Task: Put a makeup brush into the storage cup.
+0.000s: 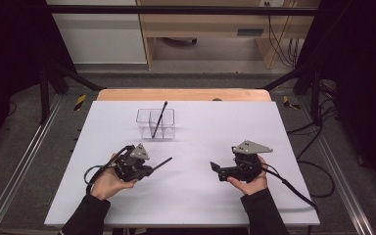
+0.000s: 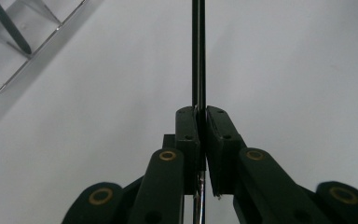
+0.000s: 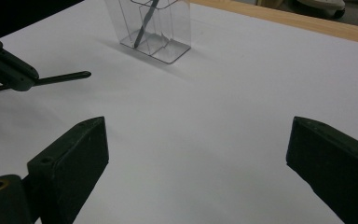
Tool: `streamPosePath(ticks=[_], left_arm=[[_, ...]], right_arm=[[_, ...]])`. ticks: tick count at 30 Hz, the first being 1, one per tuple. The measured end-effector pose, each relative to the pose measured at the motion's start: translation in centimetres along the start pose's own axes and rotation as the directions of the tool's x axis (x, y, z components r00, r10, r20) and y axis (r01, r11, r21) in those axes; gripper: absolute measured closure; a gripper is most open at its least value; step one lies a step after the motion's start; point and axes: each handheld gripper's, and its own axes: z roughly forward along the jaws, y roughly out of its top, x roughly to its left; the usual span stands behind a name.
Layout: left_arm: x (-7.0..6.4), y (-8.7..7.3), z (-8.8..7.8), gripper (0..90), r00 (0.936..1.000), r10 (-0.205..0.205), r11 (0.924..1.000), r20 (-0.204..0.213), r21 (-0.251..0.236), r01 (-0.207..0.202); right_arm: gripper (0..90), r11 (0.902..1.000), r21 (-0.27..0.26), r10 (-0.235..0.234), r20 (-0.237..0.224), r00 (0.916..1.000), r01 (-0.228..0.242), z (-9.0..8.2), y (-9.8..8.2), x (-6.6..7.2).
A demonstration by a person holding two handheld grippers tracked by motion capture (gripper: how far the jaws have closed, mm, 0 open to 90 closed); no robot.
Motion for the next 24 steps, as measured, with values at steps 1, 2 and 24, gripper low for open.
streamPosePath(ticks=[1, 2, 24], left_arm=[[-0.1, 0.1, 0.0, 83.4, 1.0, 0.004, 1.0, 0.001, -0.005, -0.004], [-0.2, 0.1, -0.1, 83.4, 1.0, 0.005, 1.0, 0.002, -0.007, -0.005], [-2.2, 1.6, 0.5, 83.4, 0.9938, 0.075, 0.9969, 0.081, -0.027, -0.073]], right_arm=[[6.3, 1.0, 0.003, -0.002, -0.002, 1.0, 0.002, 0.0, 0.0, 0.1], [6.3, 1.0, 0.005, -0.009, -0.001, 1.0, 0.009, 0.0, 0.1, 0.2], [5.5, 0.993, 0.055, -0.102, -0.04, 0.994, 0.104, 0.3, 0.7, 1.9]])
